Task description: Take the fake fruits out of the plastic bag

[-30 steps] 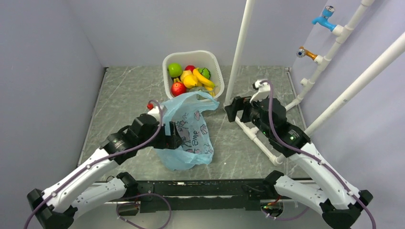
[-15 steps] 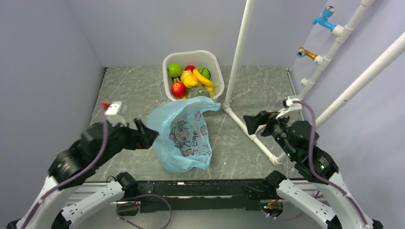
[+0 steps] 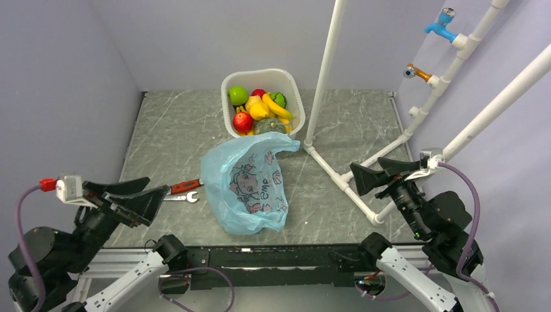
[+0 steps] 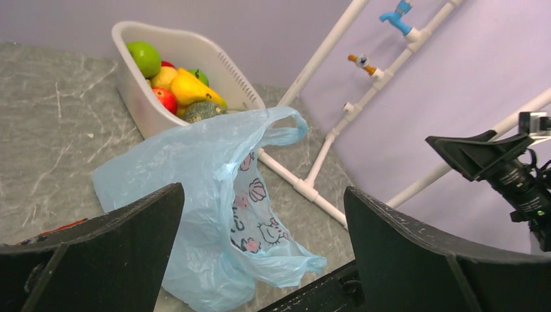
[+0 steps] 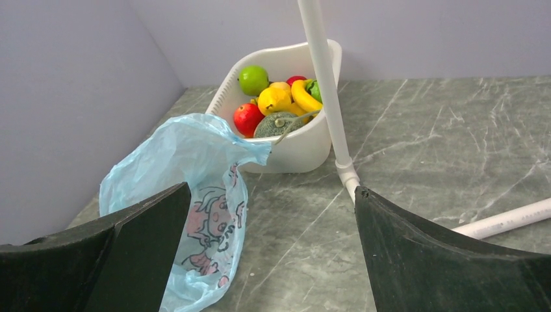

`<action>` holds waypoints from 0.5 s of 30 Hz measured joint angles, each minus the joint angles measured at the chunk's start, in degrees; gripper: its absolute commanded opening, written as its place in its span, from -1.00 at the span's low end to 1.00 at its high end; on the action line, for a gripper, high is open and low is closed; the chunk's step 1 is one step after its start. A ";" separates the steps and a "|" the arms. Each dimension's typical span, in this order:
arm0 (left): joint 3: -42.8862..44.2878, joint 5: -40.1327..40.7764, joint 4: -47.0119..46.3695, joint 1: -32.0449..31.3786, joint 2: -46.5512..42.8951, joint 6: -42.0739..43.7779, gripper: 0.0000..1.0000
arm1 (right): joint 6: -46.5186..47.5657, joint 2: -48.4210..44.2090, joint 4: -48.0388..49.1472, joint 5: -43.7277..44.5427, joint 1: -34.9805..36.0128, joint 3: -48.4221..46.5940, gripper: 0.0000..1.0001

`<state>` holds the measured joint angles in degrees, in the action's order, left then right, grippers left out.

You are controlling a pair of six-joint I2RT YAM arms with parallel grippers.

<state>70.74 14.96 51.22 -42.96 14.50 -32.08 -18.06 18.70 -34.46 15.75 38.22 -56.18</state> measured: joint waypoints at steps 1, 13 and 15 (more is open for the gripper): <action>-0.02 0.07 -0.39 0.00 -0.70 0.13 0.99 | 0.09 0.00 0.00 0.00 0.02 0.00 0.99; -0.02 1.68 -0.81 0.00 -3.10 1.03 0.99 | 0.94 -1.81 0.02 -0.94 0.00 0.00 0.99; -0.04 1.68 -0.79 0.00 -3.10 1.03 0.99 | 1.11 -2.12 0.02 -0.87 0.00 0.00 0.99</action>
<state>70.70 16.64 50.43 -42.96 11.40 -31.05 -16.95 16.58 -34.44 14.87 38.22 -56.18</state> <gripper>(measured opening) 0.994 0.993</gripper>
